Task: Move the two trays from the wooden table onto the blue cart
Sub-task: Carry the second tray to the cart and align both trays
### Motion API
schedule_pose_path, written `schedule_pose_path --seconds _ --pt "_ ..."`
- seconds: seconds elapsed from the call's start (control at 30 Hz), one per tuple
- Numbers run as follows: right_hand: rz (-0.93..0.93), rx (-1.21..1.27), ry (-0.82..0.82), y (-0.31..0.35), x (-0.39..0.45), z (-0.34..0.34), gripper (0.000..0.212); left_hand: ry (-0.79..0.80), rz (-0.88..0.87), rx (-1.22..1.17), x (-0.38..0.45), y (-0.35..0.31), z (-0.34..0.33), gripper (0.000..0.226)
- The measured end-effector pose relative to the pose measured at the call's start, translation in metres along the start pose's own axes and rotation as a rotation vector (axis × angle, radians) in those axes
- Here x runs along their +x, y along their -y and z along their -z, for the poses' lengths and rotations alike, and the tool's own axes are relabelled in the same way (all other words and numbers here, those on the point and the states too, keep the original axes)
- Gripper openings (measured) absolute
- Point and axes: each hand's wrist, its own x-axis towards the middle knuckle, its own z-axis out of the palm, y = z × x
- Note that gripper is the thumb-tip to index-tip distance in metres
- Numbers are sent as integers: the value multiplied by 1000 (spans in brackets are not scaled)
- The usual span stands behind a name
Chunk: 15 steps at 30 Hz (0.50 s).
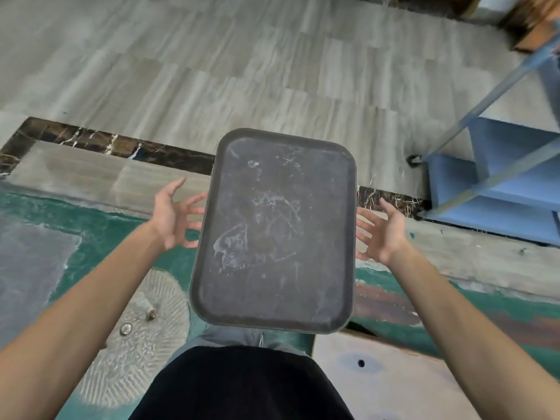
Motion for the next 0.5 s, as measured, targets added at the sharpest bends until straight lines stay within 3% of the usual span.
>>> schedule_pose_path --seconds 0.5 --pt "52 390 -320 97 23 140 53 272 123 365 167 -135 -238 64"
